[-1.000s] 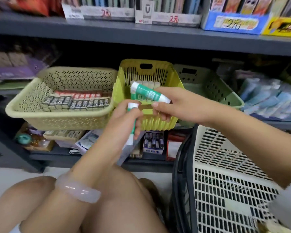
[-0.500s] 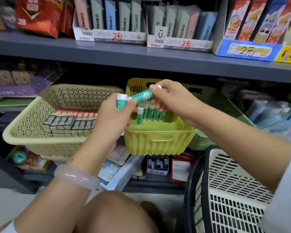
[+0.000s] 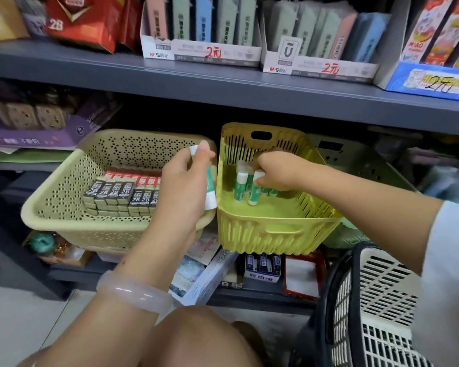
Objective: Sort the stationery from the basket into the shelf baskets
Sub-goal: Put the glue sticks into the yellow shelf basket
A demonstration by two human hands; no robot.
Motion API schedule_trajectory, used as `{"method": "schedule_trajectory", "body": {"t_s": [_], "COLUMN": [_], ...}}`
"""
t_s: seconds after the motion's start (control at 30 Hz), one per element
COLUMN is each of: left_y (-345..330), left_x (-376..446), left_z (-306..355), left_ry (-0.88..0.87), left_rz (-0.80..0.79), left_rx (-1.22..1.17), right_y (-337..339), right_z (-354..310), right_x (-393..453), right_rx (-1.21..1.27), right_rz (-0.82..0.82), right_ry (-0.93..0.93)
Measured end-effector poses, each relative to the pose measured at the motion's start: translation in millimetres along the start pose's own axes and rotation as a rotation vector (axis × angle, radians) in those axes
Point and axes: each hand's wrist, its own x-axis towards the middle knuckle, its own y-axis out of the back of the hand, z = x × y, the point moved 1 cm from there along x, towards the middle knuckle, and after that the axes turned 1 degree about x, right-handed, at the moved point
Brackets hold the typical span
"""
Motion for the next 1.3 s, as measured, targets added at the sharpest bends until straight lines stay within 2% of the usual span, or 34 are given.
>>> {"method": "schedule_trajectory", "body": {"t_s": [0.37, 0.5, 0.57, 0.63, 0.67, 0.77, 0.9, 0.97, 1.03, 1.2, 1.3], "left_y": [8.1, 12.3, 13.5, 13.2, 12.2, 7.7, 8.0, 10.7, 12.8, 11.3, 10.2], "left_x": [7.6, 7.6, 7.0, 5.7, 4.5, -0.1, 0.1, 0.9, 1.2, 2.7, 0.5], "left_z": [-3.1, -2.1, -1.6, -0.9, -0.6, -1.0, -4.3, -6.6, -9.0, -14.1, -15.3], "left_ry": [-0.075, -0.070, -0.042, -0.014, -0.005, -0.001, -0.197, -0.253, -0.244, -0.232, -0.225], "left_rz": [0.003, 0.014, 0.007, 0.002, -0.003, -0.023, -0.048, -0.115, -0.174, -0.218, -0.258], "left_rx": [0.005, -0.138, -0.242, -0.310, -0.332, -0.316, 0.153, 0.338, 0.442, 0.582, 0.599], "right_y": [-2.5, 18.3, 26.6, 32.9, 33.9, 33.8, 37.0, 37.7, 37.0, 19.2, 7.4], "right_z": [-1.3, -2.2, -8.4, -16.9, -19.3, -21.4, -8.7, 4.8, 18.5, 23.4, 15.1], "right_x": [6.9, -8.1, -19.1, -31.5, -35.9, -40.4, -40.5, -41.2, -41.2, -29.8, -20.7], "right_rx": [0.077, 0.106, 0.502, 1.009, 1.137, 1.263, 1.393, 1.347, 1.134, 0.338, 0.212], "right_rz": [-0.052, 0.081, 0.102, 0.002, -0.033, -0.017, 0.117, 0.174, 0.185, -0.015, -0.026], "right_ry": [-0.051, -0.053, 0.004, 0.066, 0.093, 0.116, 0.029, -0.042, -0.096, -0.139, -0.126]}}
